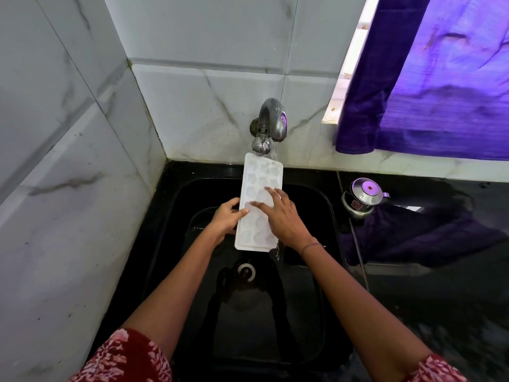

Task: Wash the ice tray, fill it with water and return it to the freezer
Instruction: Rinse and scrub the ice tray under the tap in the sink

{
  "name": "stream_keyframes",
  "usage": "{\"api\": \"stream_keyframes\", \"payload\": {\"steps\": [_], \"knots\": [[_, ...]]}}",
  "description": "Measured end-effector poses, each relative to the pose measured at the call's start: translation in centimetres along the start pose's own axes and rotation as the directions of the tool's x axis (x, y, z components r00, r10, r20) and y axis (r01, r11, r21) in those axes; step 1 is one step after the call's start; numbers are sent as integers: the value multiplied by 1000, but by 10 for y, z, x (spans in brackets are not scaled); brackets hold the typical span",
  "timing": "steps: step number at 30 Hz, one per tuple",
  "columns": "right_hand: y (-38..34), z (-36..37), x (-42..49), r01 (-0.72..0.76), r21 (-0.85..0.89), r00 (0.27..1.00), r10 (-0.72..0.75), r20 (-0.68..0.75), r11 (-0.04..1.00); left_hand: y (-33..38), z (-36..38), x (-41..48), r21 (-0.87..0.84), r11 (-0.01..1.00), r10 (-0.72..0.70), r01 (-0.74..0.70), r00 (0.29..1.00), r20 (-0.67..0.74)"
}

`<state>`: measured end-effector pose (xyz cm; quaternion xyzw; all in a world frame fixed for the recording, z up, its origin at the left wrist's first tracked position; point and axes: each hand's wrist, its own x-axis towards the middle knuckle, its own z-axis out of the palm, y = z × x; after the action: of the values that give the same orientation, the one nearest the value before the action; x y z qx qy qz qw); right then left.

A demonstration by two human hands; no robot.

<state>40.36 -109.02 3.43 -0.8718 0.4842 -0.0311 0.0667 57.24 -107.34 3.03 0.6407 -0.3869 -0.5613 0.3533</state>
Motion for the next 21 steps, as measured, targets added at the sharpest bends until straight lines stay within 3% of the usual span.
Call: {"api": "stream_keyframes", "payload": {"steps": [7,13,17,21], "knots": [[-4,22,-5,-101,27,995,101,-6,995,-18,-9,-4,316,940,172,-130,979,-109],[-4,28,-2,-162,54,986,164,-26,985,-22,-11,-19,537,833,267,-135,947,-177],[-7,27,2,-160,79,987,162,-21,984,-28,-16,-25,495,863,221,-98,955,-196],[-9,26,2,-148,76,987,152,-47,986,-34,-22,-27,252,967,76,-23,976,-204]]}}
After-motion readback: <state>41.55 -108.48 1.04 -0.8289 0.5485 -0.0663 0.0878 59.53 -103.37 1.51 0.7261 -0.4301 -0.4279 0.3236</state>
